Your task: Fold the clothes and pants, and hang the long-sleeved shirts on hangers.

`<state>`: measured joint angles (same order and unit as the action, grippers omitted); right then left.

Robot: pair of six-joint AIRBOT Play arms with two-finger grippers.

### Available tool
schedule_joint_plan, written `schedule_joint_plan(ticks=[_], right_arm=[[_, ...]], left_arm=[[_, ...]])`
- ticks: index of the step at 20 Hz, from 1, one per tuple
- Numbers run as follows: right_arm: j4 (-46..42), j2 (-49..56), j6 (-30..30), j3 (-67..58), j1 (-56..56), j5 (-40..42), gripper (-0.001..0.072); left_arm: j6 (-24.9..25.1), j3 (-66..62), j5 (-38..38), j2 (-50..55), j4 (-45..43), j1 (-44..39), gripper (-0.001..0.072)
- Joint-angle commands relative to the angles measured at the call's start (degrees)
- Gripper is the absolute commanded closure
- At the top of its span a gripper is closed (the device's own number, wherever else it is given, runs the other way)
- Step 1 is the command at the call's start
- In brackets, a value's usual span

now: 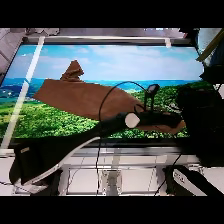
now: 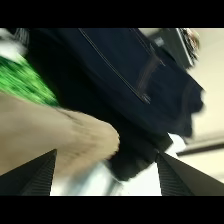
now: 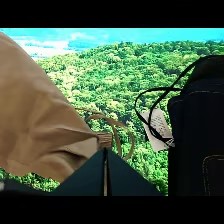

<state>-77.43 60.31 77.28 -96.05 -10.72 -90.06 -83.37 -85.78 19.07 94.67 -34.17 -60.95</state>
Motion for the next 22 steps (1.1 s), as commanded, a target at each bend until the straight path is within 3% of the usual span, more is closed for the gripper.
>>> schedule_joint_plan(ticks=[1,2,3,6,9,12,13,15,17,19,22], right_arm=[[-0.94,0.68,-0.04,0.02,0.02,0.22,0.0515],[-1.46,0.76,-0.04,0.02,-0.02,0.22,0.0422],[-1.95,0.85,-0.04,0.02,-0.02,0.22,0.0385],[-1.75,1.27,0.22,0.02,0.00,-0.66,0.0378],[0.57,1.70,2.69,0.15,0.04,-0.83,0.0378],[6.23,1.68,3.19,2.99,0.04,0.57,0.0377],[8.50,1.68,3.17,4.28,0.04,1.05,0.0377],[14.38,1.62,3.15,6.32,0.04,1.70,0.0357],[18.27,0.90,3.02,7.61,0.04,4.39,0.0357],[18.12,-0.39,3.08,7.65,-0.02,5.53,0.0358],[14.08,-5.35,4.44,10.03,-0.02,3.72,0.0357]], left_arm=[[0.22,-0.02,13.11,-4.70,-6.29,12.44,0.0004],[-0.11,0.00,19.82,-7.04,-9.31,18.78,0.0004],[-2.14,0.00,26.58,-9.66,-13.25,25.99,0.0004],[-7.69,0.87,39.08,-17.46,-31.39,45.24,0.0004],[-12.94,8.09,44.35,-26.16,-47.69,62.79,0.0005],[-13.94,19.45,41.46,-31.87,-51.08,80.63,0.0008],[-15.02,22.62,38.88,-32.15,-49.51,87.03,0.0008],[-13.88,25.90,35.87,-29.68,-38.03,98.97,0.0009],[-5.20,26.05,35.95,-23.87,-20.70,107.58,0.0010],[3.87,26.05,36.63,-17.51,-6.56,111.01,0.0013],[9.84,26.03,34.82,-9.07,0.39,109.85,0.0014]])
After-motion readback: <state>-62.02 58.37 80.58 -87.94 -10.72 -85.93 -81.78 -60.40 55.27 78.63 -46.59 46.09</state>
